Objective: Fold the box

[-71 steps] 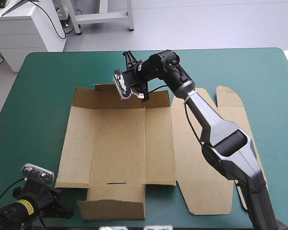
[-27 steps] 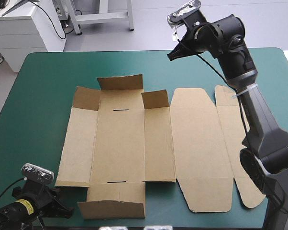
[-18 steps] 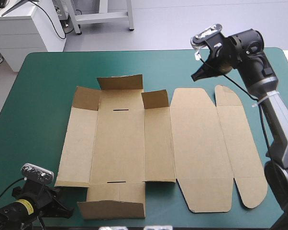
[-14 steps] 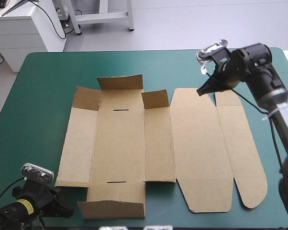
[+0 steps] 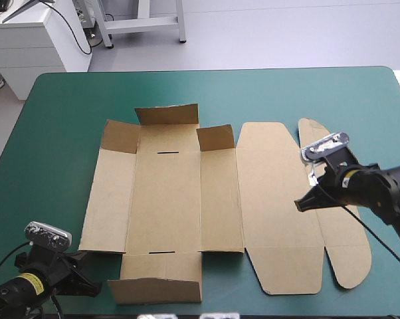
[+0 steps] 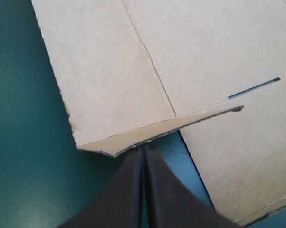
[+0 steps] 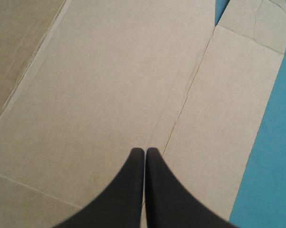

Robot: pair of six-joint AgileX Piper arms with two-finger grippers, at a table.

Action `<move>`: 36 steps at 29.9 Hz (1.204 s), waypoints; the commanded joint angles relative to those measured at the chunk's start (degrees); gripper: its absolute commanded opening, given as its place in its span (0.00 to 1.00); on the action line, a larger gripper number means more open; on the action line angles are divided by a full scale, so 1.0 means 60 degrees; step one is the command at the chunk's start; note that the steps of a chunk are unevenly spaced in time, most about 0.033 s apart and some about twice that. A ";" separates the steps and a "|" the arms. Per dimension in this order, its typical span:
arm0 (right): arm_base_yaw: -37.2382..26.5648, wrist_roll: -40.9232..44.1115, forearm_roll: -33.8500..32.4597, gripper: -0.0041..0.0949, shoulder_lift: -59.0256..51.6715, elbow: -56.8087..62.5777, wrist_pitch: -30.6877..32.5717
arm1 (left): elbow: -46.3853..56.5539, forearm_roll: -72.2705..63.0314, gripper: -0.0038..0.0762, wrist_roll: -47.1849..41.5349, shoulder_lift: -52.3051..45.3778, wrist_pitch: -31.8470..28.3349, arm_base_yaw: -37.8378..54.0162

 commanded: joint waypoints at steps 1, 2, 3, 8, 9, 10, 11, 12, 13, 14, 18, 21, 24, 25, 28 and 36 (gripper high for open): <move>-0.0079 0.0053 0.0028 0.04 -0.0980 0.0329 -0.0458 | -0.0313 0.0010 0.04 -0.0043 0.0068 -0.0539 -0.0024; -0.0079 0.0078 0.0032 0.04 -0.1208 0.0459 -0.0387 | -0.0320 0.0010 0.04 -0.0061 0.0068 -0.0539 -0.0024; -0.0079 0.0166 0.0032 0.04 -0.1411 0.0577 -0.0323 | -0.0392 0.0010 0.04 -0.0080 0.0068 -0.0515 -0.0024; -0.0079 0.0237 0.0032 0.04 -0.2050 0.0807 -0.0067 | -0.1010 0.0136 0.04 -0.0080 0.0068 -0.0536 -0.0024; -0.0079 0.0237 0.0032 0.04 -0.2115 0.0826 -0.0067 | -0.1172 0.0136 0.04 -0.0153 0.0085 -0.0536 -0.0024; -0.0079 0.0237 0.0032 0.04 -0.2153 0.0846 -0.0067 | -0.1300 0.0118 0.04 -0.0196 0.0106 -0.0518 -0.0024; -0.0079 0.0237 0.0032 0.04 -0.2217 0.0870 -0.0067 | -0.1504 0.0099 0.04 -0.0292 0.0158 -0.0497 -0.0024; -0.0079 0.0282 0.0032 0.04 -0.2221 0.0909 0.0008 | -0.1657 0.0102 0.04 -0.0477 0.0209 -0.0426 -0.0024; -0.0079 0.0283 0.0032 0.04 -0.2234 0.0925 0.0161 | -0.1857 0.0102 0.04 -0.0624 0.0324 -0.0360 -0.0024; -0.0079 0.0306 0.0032 0.04 -0.2234 0.0925 0.0358 | -0.2071 0.0102 0.04 -0.0626 0.0420 -0.0266 -0.0024; -0.0079 0.0306 0.0032 0.04 -0.2282 0.0934 0.0582 | -0.3047 0.0245 0.04 -0.0626 0.1180 0.0247 -0.0024; -0.0079 0.0306 0.0032 0.04 -0.2419 0.0949 0.0407 | -0.3758 0.0530 0.04 -0.0626 0.2012 0.0584 -0.0024; -0.0079 0.0306 0.0032 0.04 -0.2500 0.0965 0.0359 | -0.4365 0.1148 0.04 -0.0626 0.3111 0.0769 -0.0024; -0.0079 0.0306 0.0018 0.04 -0.2515 0.0955 0.0359 | -0.4560 0.1441 0.04 -0.0626 0.3424 0.0808 -0.0024; -0.0079 0.0306 0.0009 0.04 -0.2515 0.1023 0.0345 | -0.5124 0.2112 0.06 -0.0626 0.4543 0.0764 -0.0024; -0.0079 0.0323 0.0072 0.04 -0.2684 0.2167 -0.0297 | -0.6400 0.1531 0.07 0.0159 0.6619 0.0607 0.0173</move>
